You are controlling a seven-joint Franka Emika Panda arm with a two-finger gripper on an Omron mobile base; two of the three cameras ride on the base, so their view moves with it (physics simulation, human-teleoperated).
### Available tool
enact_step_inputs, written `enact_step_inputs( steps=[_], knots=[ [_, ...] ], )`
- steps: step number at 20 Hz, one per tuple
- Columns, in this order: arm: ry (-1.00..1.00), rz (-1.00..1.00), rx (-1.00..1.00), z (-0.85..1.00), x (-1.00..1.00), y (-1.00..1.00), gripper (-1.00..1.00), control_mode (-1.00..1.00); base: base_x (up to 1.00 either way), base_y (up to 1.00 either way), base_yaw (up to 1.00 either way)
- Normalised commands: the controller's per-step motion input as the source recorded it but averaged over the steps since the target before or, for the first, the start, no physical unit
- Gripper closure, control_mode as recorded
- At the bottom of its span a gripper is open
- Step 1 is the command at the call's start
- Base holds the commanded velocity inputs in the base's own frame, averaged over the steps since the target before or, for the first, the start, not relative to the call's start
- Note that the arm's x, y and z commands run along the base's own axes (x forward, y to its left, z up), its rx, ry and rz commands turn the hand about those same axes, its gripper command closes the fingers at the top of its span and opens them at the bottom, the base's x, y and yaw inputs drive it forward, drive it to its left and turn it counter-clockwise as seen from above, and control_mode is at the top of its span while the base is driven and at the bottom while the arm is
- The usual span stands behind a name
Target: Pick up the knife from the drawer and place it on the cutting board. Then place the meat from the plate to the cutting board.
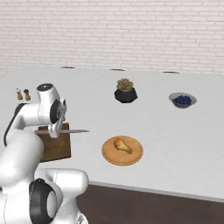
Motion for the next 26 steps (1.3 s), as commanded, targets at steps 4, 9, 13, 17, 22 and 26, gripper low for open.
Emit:
enact_step_inputs(
  steps=[4,9,13,17,22,26],
  knots=[
    [0.09,-0.56,0.06,0.03,0.0,-1.0,-1.0,-1.0,0.0,0.0,0.0],
    [0.05,-0.54,0.03,0.03,0.0,-1.0,-1.0,-1.0,0.0,0.0,0.0],
    [0.0,-0.49,0.03,0.11,-0.02,-1.0,-1.0,-1.0,0.0,0.0,0.0],
    [0.0,-0.31,0.06,0.01,-0.03,-1.0,-1.0,-1.0,0.0,0.0,0.0],
    [-0.05,-0.09,0.06,-0.18,0.0,-0.86,-1.0,-1.0,0.0,0.0,0.0],
    [-0.06,-0.02,0.05,-0.38,0.0,-0.41,-1.0,-1.0,0.0,0.0,0.0]
  ],
)
